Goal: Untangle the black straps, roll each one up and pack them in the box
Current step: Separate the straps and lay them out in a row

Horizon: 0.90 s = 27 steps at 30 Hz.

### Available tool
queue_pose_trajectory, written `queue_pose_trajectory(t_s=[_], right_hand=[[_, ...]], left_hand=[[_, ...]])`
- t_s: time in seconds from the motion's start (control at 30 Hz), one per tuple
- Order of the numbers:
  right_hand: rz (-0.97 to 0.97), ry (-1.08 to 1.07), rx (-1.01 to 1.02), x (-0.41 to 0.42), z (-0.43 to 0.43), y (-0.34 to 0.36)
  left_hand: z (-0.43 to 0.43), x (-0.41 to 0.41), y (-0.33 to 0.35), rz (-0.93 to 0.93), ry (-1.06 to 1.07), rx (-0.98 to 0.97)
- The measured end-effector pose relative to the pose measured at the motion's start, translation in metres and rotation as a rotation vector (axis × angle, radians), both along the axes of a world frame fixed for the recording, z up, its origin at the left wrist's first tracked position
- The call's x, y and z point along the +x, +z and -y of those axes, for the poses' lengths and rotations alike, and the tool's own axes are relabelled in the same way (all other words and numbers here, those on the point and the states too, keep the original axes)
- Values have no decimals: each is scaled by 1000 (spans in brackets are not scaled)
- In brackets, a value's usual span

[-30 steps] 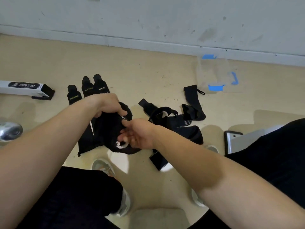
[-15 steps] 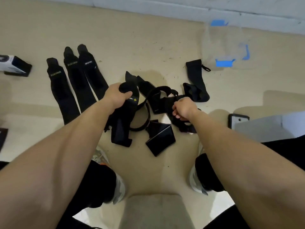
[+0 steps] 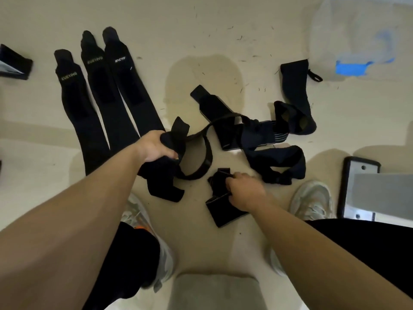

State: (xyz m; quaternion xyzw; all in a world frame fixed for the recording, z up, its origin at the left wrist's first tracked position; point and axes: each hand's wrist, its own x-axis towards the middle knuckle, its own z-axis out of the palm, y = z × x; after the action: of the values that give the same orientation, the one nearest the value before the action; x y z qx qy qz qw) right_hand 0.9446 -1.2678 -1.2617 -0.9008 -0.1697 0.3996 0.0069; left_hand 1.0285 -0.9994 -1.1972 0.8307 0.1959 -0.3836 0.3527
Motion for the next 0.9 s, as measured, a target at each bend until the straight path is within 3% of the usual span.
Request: queue_pose_trajectory(t_s=[0.13, 0.23, 0.3, 0.37, 0.43, 0.53, 0.63, 0.8, 0.9], right_hand=[[47, -46, -128, -1, 11, 10], [457, -220, 148, 23, -7, 19], [699, -180, 339, 41, -24, 24], [562, 52, 383, 57, -41, 28], [413, 338, 253, 62, -49, 29], [427, 454, 105, 70, -42, 22], [336, 320, 180, 93, -26, 20], [-244, -207, 509, 124, -6, 60], [-386, -333, 595, 130, 0, 75]], left_hand=[[0, 2, -5, 3, 23, -39], [2, 5, -4, 11, 32, -78], [2, 5, -2, 7, 44, -102], [-1, 4, 0, -3, 62, -115], [-5, 3, 1, -3, 96, -131], [-10, 4, 1, 3, 135, -145], [-14, 6, 1, 43, 154, -128], [-18, 9, 5, 106, 257, -93], [-16, 11, 8, 125, 292, -103]])
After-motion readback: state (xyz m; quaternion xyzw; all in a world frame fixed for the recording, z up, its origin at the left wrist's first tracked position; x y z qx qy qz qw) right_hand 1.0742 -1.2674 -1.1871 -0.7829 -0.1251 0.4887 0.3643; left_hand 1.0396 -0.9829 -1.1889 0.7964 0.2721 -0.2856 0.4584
